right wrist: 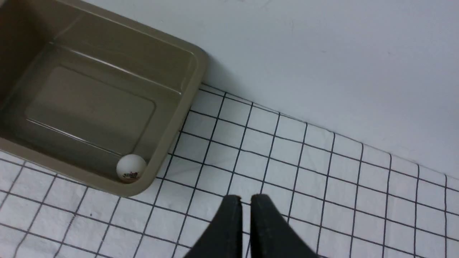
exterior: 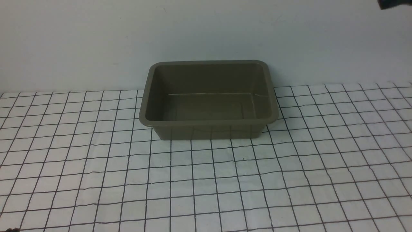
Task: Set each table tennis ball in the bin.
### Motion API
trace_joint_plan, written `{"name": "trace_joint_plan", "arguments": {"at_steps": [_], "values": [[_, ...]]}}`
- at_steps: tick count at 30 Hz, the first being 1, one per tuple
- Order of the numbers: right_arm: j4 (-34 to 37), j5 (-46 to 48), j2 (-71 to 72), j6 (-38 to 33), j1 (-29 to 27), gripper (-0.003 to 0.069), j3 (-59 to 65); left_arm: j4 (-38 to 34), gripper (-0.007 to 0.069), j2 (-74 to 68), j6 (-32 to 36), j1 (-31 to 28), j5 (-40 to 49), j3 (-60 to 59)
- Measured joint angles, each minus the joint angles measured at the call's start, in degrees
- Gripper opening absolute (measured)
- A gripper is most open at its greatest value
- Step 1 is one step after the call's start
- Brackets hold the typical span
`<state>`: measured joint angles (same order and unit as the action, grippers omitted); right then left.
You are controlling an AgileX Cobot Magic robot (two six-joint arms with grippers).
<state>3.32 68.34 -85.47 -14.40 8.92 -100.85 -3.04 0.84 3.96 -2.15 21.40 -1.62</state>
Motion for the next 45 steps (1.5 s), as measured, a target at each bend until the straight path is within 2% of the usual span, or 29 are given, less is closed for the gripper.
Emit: {"name": "trace_joint_plan", "arguments": {"at_steps": [3, 12, 20, 41, 45], "values": [[3.23, -7.25, 10.06, -0.20, -0.05, -0.0006, 11.75, 0.00, -0.0005, 0.00, 0.00, 0.00, 0.00, 0.00], [11.00, -22.94, 33.09, -3.14, -0.05, -0.0016, 48.90, 0.00, -0.0005, 0.00, 0.00, 0.00, 0.00, 0.00], [16.71, -29.26, 42.41, -3.35, -0.05, -0.0017, 67.68, 0.00, -0.0005, 0.00, 0.00, 0.00, 0.00, 0.00], [16.84, -19.65, 43.38, -3.17, -0.05, -0.0017, 70.43, 0.00, -0.0005, 0.00, 0.00, 0.00, 0.00, 0.00], [17.09, -18.18, 46.34, -4.01, -4.19, -0.0017, 70.43, 0.00, -0.0005, 0.00, 0.00, 0.00, 0.00, 0.00]]}}
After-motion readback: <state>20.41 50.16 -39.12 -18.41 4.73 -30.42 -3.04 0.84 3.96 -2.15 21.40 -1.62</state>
